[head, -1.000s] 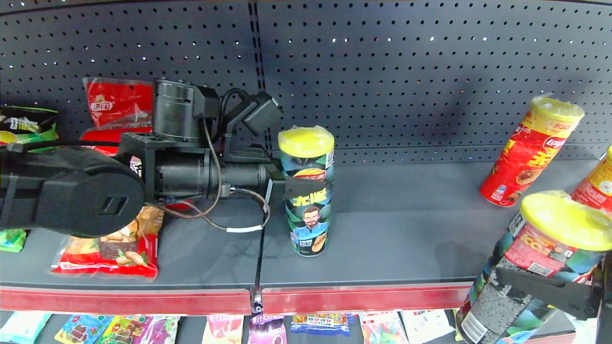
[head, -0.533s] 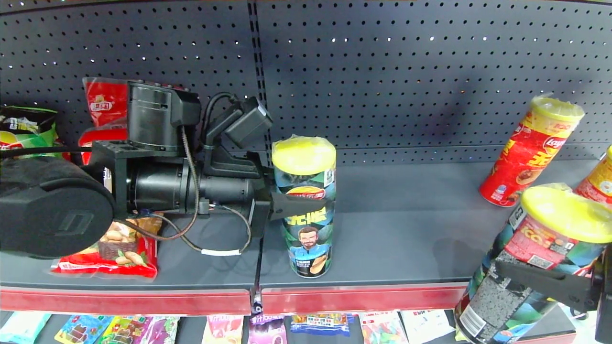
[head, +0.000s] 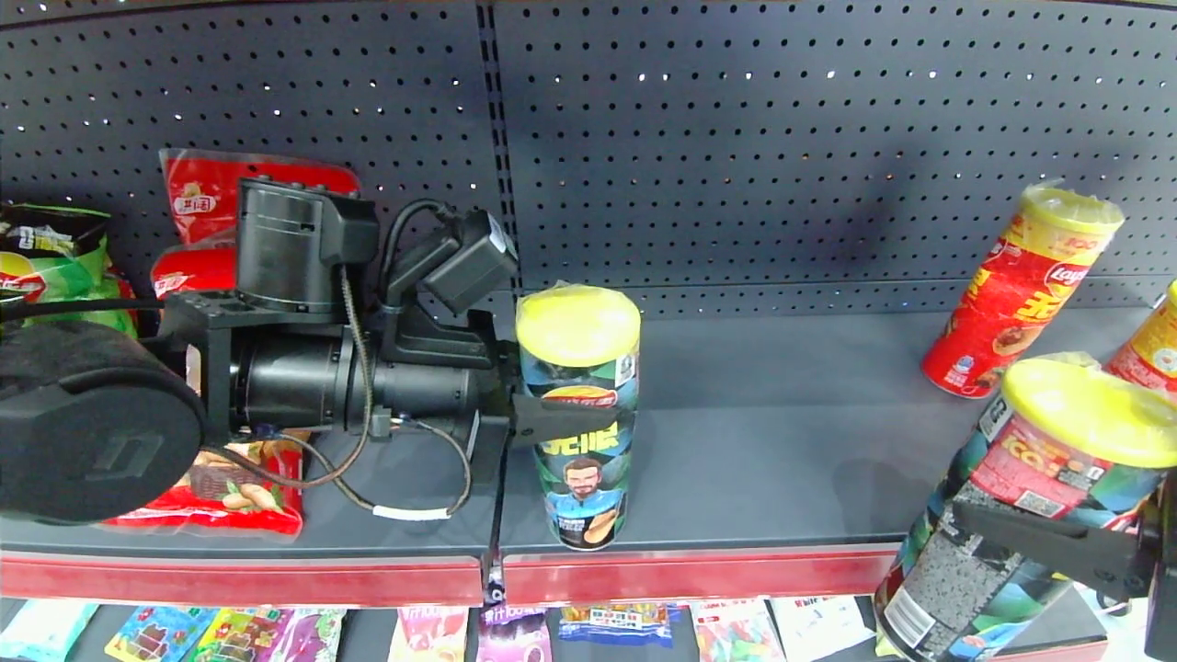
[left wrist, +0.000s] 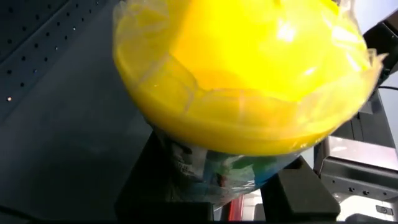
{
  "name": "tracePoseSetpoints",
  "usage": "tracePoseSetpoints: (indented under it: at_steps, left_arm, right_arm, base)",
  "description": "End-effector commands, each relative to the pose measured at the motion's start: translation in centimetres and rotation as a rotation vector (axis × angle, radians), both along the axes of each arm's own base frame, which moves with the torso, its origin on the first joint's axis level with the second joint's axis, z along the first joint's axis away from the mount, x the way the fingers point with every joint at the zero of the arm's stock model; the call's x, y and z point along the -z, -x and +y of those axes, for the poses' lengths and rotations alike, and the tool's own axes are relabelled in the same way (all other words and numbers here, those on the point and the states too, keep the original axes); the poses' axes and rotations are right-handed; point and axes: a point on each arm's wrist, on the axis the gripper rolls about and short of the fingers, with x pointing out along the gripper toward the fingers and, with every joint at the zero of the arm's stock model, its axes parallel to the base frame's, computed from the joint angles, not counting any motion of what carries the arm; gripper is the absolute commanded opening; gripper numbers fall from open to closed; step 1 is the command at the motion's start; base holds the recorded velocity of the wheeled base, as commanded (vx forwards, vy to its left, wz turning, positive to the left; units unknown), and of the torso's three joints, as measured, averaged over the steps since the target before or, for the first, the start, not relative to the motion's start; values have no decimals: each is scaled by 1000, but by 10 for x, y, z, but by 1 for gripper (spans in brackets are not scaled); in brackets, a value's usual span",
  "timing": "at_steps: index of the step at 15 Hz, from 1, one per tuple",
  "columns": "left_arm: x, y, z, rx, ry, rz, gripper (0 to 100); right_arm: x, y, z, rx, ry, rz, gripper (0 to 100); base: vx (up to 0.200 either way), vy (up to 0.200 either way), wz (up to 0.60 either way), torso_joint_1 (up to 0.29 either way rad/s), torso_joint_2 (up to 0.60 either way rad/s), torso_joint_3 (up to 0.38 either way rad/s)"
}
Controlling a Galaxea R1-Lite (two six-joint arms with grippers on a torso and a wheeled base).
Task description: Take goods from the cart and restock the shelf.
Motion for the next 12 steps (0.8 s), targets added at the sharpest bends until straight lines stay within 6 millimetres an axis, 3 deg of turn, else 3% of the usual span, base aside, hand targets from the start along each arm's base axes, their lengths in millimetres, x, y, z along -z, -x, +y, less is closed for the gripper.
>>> tracePoseSetpoints:
  at_steps: [1,10,11,12]
  left_arm:
    - [-2,4,2,7,5,-3,0]
    - [2,5,1,19,1,12,0]
    - [3,5,1,19,0,13,100]
    - [3,5,1,17,-2,12,100]
  right_arm:
    - [0,0,0,-1,0,0,0]
    - [-7,-7,3,-3,-2,-9,0]
    - [-10,-11,5,-6,-2,-11,0]
    - [-13,-16,7,-8,-1,-14,0]
  base:
    - [0,0,0,0,0,0]
    - [0,0,0,0,0,0]
    - [0,0,0,0,0,0]
    - [0,0,0,0,0,0]
